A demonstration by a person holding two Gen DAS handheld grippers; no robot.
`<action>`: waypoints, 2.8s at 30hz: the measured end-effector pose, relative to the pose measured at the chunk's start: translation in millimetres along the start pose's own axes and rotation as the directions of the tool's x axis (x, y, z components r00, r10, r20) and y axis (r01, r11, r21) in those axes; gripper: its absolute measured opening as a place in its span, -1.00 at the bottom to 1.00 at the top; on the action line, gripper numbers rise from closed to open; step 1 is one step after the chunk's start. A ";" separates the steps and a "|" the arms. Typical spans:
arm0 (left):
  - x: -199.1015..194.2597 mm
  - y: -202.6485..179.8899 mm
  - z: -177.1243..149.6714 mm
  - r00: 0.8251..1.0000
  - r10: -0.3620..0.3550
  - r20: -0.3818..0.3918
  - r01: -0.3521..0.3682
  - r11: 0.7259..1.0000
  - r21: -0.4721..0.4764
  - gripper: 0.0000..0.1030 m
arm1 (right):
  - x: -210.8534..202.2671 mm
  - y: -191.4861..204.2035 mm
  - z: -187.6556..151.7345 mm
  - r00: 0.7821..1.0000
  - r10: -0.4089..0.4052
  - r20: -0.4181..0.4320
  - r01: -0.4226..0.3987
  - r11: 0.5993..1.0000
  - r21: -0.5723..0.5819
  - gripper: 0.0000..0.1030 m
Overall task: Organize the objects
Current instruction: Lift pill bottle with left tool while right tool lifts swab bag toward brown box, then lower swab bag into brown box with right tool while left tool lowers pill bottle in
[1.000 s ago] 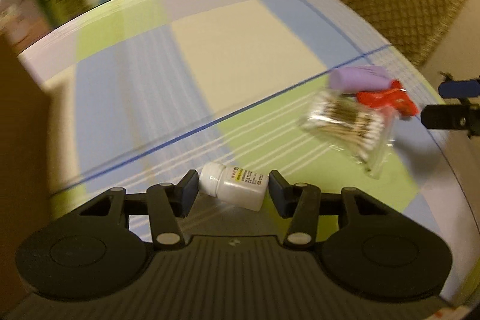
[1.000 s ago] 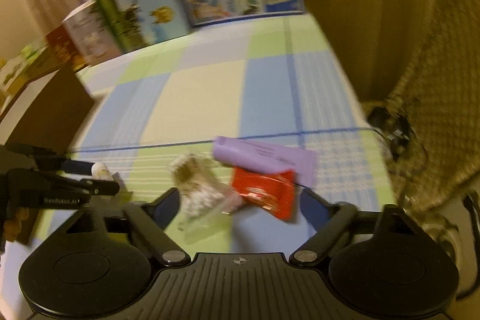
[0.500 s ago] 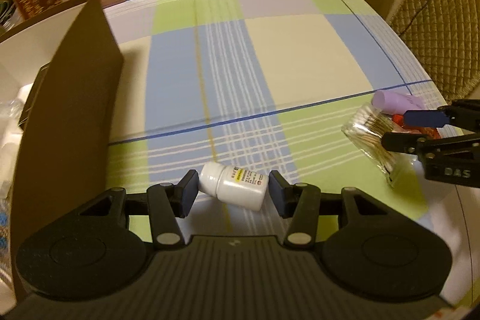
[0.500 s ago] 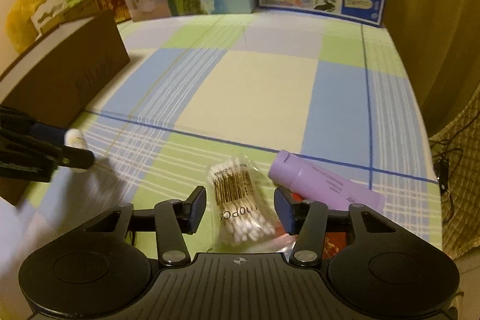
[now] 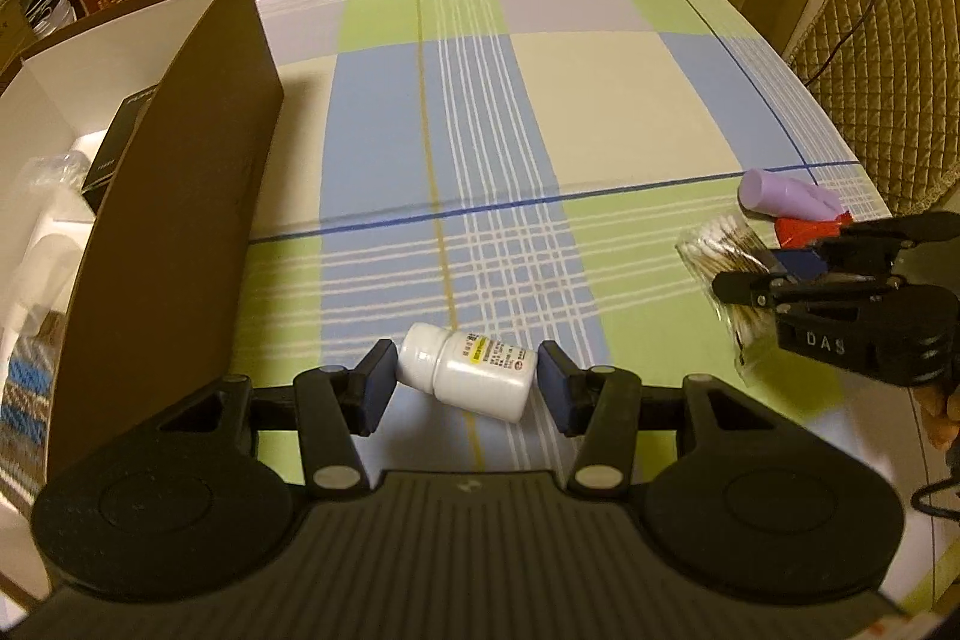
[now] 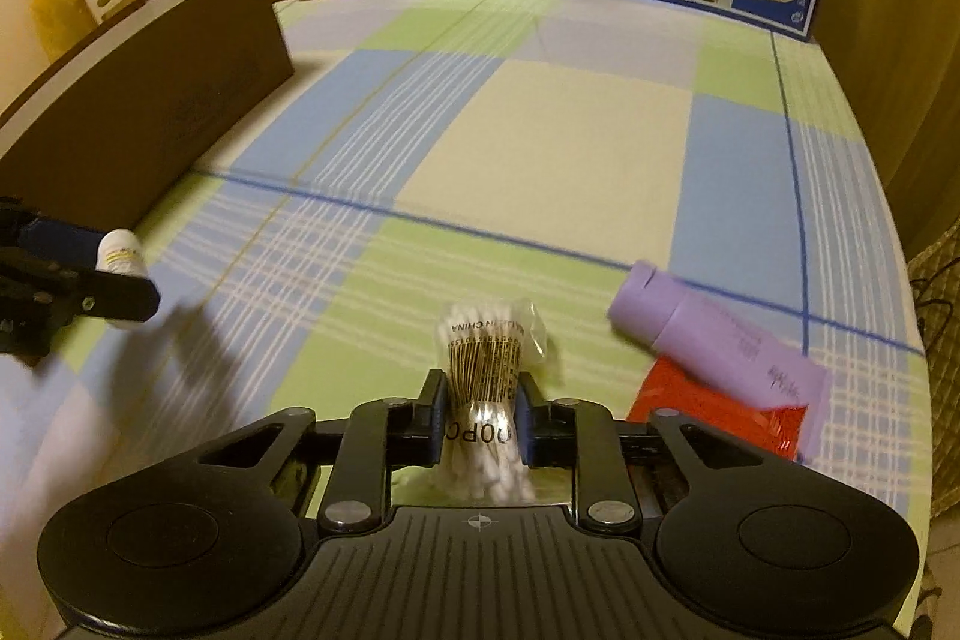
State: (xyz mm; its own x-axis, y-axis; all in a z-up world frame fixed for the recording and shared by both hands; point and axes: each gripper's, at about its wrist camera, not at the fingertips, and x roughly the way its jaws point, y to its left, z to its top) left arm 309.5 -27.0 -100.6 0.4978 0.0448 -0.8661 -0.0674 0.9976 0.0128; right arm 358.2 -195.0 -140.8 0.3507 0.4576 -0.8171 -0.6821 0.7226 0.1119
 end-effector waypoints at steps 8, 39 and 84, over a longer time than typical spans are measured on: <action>-10.8 -0.7 -16.4 1.000 -0.012 0.002 0.012 1.000 -0.007 -0.11 | -17.1 19.0 -24.9 0.999 0.027 -0.025 -0.027 1.000 -0.004 -0.64; -103.4 18.1 -78.2 0.994 -0.075 0.082 0.081 0.994 -0.073 -0.11 | -95.7 73.7 -41.3 0.984 0.180 0.004 -0.180 0.983 0.030 -0.69; -156.8 233.3 -63.9 0.973 0.117 0.198 -0.067 0.969 -0.239 -0.11 | -60.2 279.5 96.4 0.919 0.363 0.152 -0.354 0.931 -0.085 -0.69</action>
State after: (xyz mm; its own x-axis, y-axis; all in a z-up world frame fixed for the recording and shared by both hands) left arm 160.4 195.4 6.3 0.6479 0.1702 -0.7424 -0.3052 0.9511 -0.0483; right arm 208.3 29.4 -5.7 0.1719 0.7616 -0.6248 -0.8142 0.4669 0.3451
